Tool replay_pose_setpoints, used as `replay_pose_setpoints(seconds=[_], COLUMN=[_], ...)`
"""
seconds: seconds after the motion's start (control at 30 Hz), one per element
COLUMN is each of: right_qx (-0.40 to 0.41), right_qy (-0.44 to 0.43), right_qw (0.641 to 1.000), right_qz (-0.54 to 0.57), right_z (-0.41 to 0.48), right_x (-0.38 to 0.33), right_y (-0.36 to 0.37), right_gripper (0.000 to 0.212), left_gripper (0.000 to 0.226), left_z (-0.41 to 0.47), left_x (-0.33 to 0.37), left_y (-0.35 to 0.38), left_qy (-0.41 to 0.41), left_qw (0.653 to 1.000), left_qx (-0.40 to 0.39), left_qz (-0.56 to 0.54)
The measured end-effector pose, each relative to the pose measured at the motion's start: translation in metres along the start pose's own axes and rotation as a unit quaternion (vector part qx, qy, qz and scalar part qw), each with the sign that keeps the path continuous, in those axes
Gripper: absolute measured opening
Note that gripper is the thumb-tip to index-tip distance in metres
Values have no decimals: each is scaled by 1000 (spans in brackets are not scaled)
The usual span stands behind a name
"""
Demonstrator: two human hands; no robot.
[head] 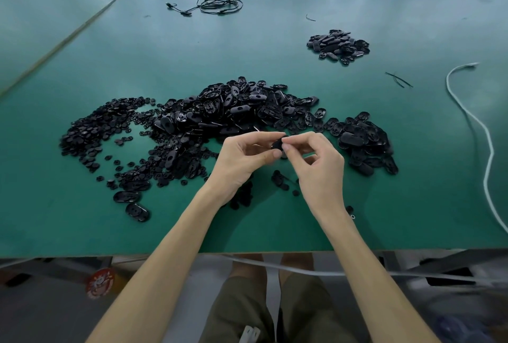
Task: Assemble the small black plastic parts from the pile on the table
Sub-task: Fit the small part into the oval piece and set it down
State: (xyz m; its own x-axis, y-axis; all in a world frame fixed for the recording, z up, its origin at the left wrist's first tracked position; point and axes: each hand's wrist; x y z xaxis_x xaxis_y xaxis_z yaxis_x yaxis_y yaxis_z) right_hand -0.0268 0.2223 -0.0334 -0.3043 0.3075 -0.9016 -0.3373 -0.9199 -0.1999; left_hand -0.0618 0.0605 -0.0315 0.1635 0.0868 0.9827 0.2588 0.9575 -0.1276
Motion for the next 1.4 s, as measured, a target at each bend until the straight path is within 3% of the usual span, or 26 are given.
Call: replay_pose_setpoints(seconds=[0.27,0.6,0.87,1.4], right_qx=[-15,-105,-21,-28], right_qy=[-40,-85,-48,-51], right_qw=[998,988,998,998], right_qz=[-44,-71,-32,-11], right_z=[0,-4,-2,-3], right_x=[2,4,1,1], right_y=[2,8,6,4], right_gripper=[7,37,18,13], left_gripper=[30,16,16,13], left_z=[3,3,1,1], left_x=[-4,-9,-6,-7], left_y=[0,-2,0,0], left_qy=[-4,-37,-11,-18], left_qw=[1000,996,999,1000], left_qx=[12,58,3,14], left_qz=[-8,-64,-47,-16])
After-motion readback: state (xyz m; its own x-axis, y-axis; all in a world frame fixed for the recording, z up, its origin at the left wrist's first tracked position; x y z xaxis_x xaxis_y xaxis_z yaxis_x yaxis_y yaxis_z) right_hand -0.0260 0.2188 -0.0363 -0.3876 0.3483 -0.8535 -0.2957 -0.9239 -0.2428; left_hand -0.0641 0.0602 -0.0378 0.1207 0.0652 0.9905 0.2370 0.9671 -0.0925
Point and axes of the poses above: each hand's wrist, its own z-axis towards the middle knuckle, its own y-axis out of the palm, x = y × z, and after that the axes turned 7 degrees about z, right-handed
